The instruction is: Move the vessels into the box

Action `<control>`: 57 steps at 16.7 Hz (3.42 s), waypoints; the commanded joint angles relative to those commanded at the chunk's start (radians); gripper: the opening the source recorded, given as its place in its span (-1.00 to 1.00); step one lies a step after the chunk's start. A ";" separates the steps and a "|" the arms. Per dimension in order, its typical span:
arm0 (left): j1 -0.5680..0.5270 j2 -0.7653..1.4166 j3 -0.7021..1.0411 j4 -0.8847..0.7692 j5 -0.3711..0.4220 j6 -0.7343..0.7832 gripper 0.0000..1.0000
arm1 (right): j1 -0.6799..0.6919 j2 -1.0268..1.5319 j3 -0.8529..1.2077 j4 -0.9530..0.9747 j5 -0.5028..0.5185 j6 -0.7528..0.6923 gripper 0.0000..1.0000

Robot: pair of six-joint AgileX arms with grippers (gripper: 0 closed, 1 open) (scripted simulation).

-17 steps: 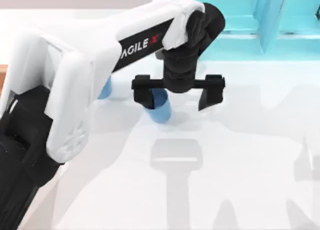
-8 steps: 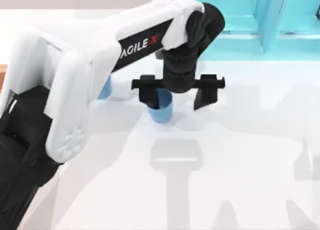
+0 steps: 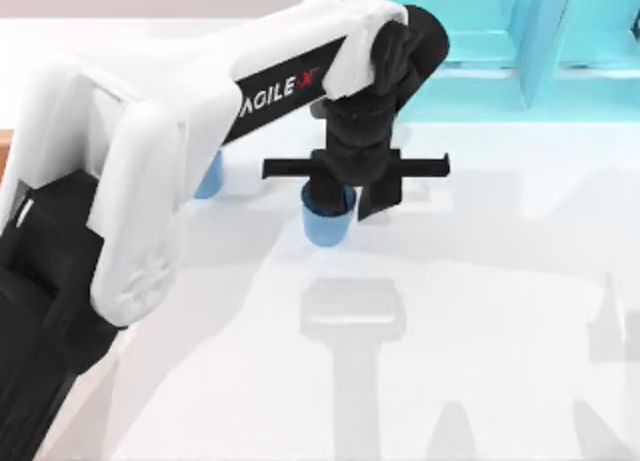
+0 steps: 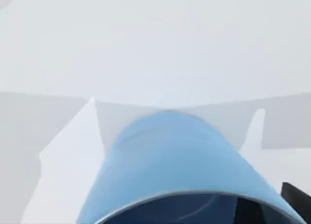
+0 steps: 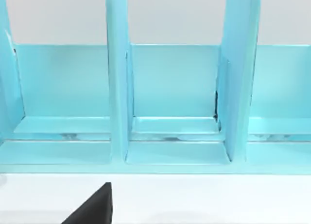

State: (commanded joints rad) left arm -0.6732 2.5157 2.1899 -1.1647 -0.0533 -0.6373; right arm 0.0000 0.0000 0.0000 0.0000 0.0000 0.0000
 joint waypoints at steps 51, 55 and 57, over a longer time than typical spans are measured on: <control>0.949 -1.147 -1.066 -0.132 0.047 0.934 -1.00 | 0.000 0.000 0.000 0.000 0.000 0.000 1.00; 0.968 -1.135 -1.187 0.016 0.049 0.951 -1.00 | 0.000 0.000 0.000 0.000 0.000 0.000 1.00; 0.979 -1.126 -1.229 0.055 0.049 0.962 -1.00 | 0.000 0.000 0.000 0.000 0.000 0.000 1.00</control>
State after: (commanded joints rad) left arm 0.3058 1.3894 0.9613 -1.1093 -0.0046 0.3245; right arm 0.0000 0.0000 0.0000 0.0000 0.0000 0.0000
